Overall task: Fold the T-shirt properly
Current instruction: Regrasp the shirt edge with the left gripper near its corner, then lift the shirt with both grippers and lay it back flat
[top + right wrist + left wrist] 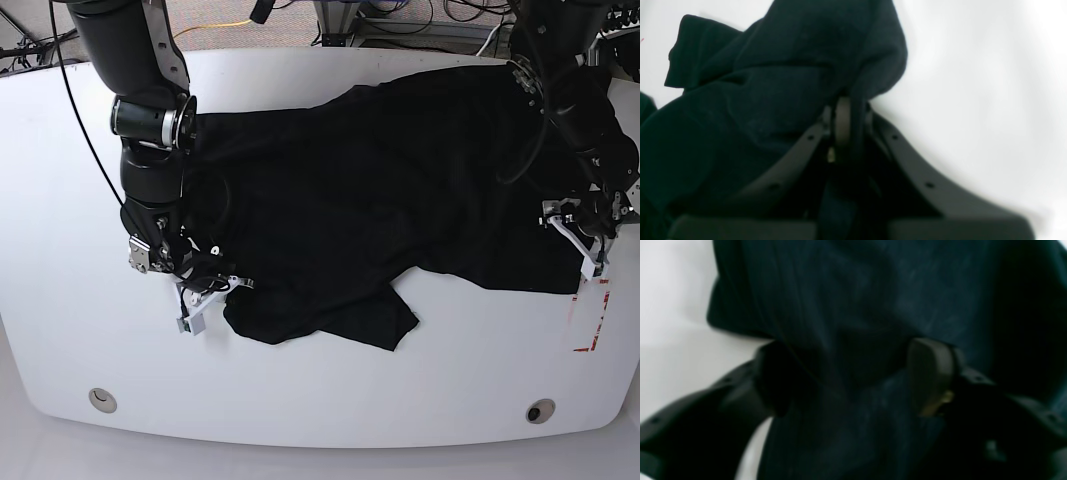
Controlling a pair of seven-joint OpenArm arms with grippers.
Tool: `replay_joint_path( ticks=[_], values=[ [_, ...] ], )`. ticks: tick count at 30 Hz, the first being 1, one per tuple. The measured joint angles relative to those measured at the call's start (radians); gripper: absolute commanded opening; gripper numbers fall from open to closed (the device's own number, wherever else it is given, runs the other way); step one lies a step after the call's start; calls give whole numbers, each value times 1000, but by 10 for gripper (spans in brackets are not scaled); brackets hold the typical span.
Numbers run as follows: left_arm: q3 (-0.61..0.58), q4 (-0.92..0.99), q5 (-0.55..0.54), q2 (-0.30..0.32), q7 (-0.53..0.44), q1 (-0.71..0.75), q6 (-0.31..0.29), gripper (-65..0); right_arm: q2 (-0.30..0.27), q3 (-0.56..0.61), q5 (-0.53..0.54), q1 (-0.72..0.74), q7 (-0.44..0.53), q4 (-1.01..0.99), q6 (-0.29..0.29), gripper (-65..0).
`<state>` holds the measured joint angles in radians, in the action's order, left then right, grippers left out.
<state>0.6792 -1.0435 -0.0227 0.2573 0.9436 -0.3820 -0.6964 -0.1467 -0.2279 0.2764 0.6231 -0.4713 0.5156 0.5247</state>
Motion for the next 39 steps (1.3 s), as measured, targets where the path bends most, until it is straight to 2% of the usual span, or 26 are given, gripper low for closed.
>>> replay_joint_path(
  ticks=[2,5,10,13,17,27,31,35,39],
  values=[
    [-1,0,-1,1,-3,-6,0,-511,0,0,0,0,0,0,0,-650],
    [-2,0,0,1,-10,-6,0,-650,0,0,0,0,0,0,0,-650],
    [-2,1,0,1,-26,-6,0,-650,2,0,-11,-4,-13,27,0,-650],
    [-1,-16,0,-2,-27,-5,-1,-650,3,0,-20,-17,-95,98,-3,-650],
    [-2,-145,3,-6,-15,8,-1,-650,2,0,-36,-40,-212,239,-10,-650],
    [-1,-431,-5,-18,146,2,-2,-650,2,0,-34,-52,-418,605,-7,-650],
    [-2,-534,-45,-37,187,-15,-1,-650,-4,1,-31,-41,-461,675,-3,-650],
    [-16,-624,-77,-47,281,-62,-2,-650,-37,5,-27,21,-519,701,2,-650],
    [-43,-706,-105,-44,298,-130,-1,-650,-67,1,-36,112,-547,703,53,-650]
  ],
)
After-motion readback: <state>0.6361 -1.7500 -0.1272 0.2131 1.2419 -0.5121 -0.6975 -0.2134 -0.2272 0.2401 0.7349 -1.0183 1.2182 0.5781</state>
